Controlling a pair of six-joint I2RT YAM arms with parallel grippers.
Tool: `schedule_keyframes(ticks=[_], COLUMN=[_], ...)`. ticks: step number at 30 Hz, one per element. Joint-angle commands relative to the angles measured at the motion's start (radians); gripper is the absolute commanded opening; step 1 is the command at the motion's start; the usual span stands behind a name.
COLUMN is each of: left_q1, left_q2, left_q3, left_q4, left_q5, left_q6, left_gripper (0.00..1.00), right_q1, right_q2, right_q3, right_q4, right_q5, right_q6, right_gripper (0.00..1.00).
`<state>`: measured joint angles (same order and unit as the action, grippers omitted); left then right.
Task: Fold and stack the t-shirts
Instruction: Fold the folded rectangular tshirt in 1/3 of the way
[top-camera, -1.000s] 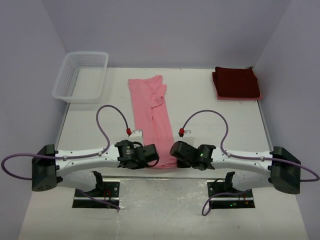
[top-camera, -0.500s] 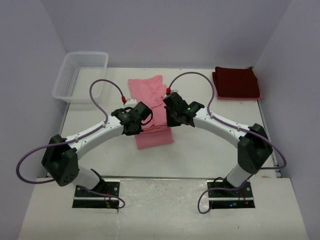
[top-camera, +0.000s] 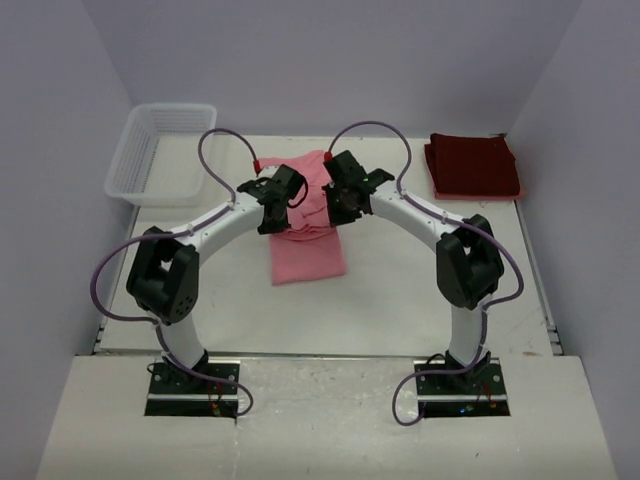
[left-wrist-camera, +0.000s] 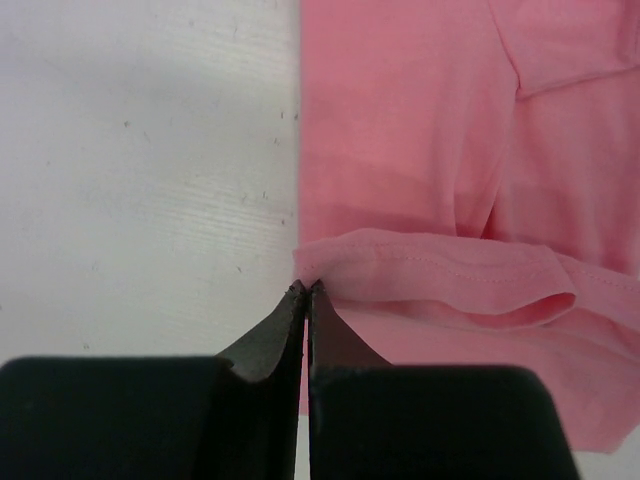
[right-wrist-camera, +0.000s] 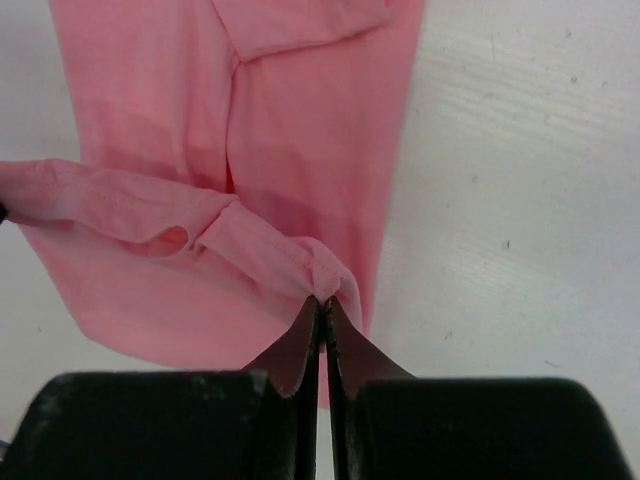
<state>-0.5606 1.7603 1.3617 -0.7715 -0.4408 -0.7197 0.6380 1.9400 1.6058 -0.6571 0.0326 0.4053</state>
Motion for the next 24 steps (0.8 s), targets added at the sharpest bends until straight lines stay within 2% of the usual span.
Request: schedule_keyframes(ticks=[1,7,10,12,13,14,15,16,18,20,21,22,23,24], left_q1=[0.024,0.056,0.071,0.082,0.091,0.103,0.102,0.100,0.100,0.093,0.087,0.081,0.073,0.073], left_q2=[0.039,0.111,0.129,0.136,0.163,0.182,0.203,0.208,0.191,0.150,0.081,0.042,0.000,-0.062], left_q3=[0.062,0.099,0.125,0.180,0.229,0.331,0.368,0.405,0.468,0.464,0.382,0.322,0.178,0.118], left_q4=[0.034,0.038,0.029,0.031,0.017,-0.045,-0.049,-0.048,-0.058,-0.074,-0.048,0.030,0.093,0.157], left_q5=[0.016,0.025,-0.018,-0.088,-0.111,-0.165,-0.195,-0.223,-0.254,-0.225,-0.193,-0.085,0.012,0.101], left_q6=[0.052,0.063,0.051,0.055,0.063,0.057,0.078,0.089,0.106,0.088,0.092,0.095,0.109,0.140], left_gripper=[0.00,0.00,0.00,0.10,0.29,0.37,0.49,0.53,0.61,0.63,0.63,0.62,0.58,0.26], right_q1=[-0.021,-0.044,-0.063,-0.077,-0.095,-0.103,-0.113,-0.118,-0.120,-0.120,-0.118,-0.116,-0.113,-0.110], right_q2=[0.045,0.145,0.206,0.290,0.325,0.394,0.419,0.427,0.370,0.297,0.204,0.148,0.089,-0.018], right_q3=[0.081,0.176,0.262,0.365,0.507,0.587,0.726,0.758,0.729,0.647,0.519,0.429,0.337,0.160], right_q4=[-0.036,-0.049,-0.067,-0.104,-0.152,-0.189,-0.256,-0.269,-0.268,-0.266,-0.247,-0.221,-0.173,-0.076], right_q5=[-0.066,-0.106,-0.097,-0.091,-0.056,-0.036,-0.017,0.031,0.047,0.081,0.085,0.082,0.008,-0.035], right_q6=[-0.048,-0.082,-0.128,-0.158,-0.167,-0.178,-0.180,-0.180,-0.200,-0.180,-0.162,-0.143,-0.123,-0.111], right_gripper=[0.00,0.00,0.04,0.23,0.35,0.50,0.53,0.57,0.69,0.73,0.73,0.72,0.68,0.20])
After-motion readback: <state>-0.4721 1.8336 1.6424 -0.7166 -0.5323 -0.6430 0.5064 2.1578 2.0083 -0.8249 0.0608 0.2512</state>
